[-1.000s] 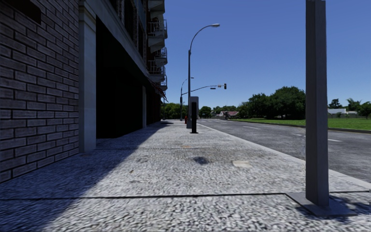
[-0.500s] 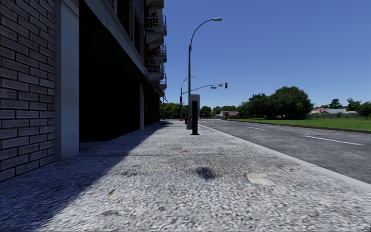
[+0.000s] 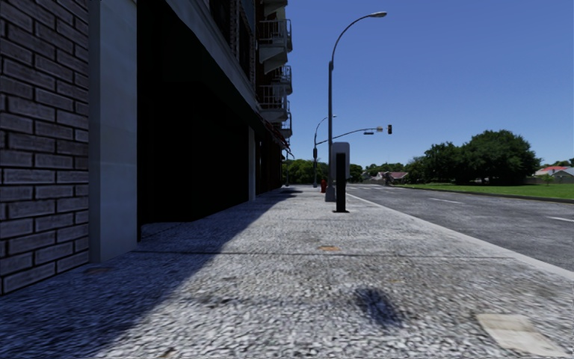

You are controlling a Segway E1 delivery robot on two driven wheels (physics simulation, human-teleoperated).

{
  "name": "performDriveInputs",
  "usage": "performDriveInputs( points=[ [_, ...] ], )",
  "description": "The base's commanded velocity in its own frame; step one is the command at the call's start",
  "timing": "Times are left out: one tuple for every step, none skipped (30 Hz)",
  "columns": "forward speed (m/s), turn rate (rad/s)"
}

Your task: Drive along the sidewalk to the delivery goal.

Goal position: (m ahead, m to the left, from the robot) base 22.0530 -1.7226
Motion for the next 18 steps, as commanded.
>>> performDriveInputs(
  points=[
    [1.44,0.08],
    [1.44,0.04],
    [1.44,0.0],
    [1.44,0.0],
    [1.44,0.0],
    [1.44,0.0],
    [1.44,0.0],
    [1.44,0.0],
    [1.44,0.0],
    [1.44,0.0],
    [1.44,0.0],
    [1.44,0.0],
    [1.44,0.0],
    [1.44,0.0],
    [1.44,0.0],
    [1.44,0.0],
    [1.44,0.0],
    [1.45,0.0]
  ],
)
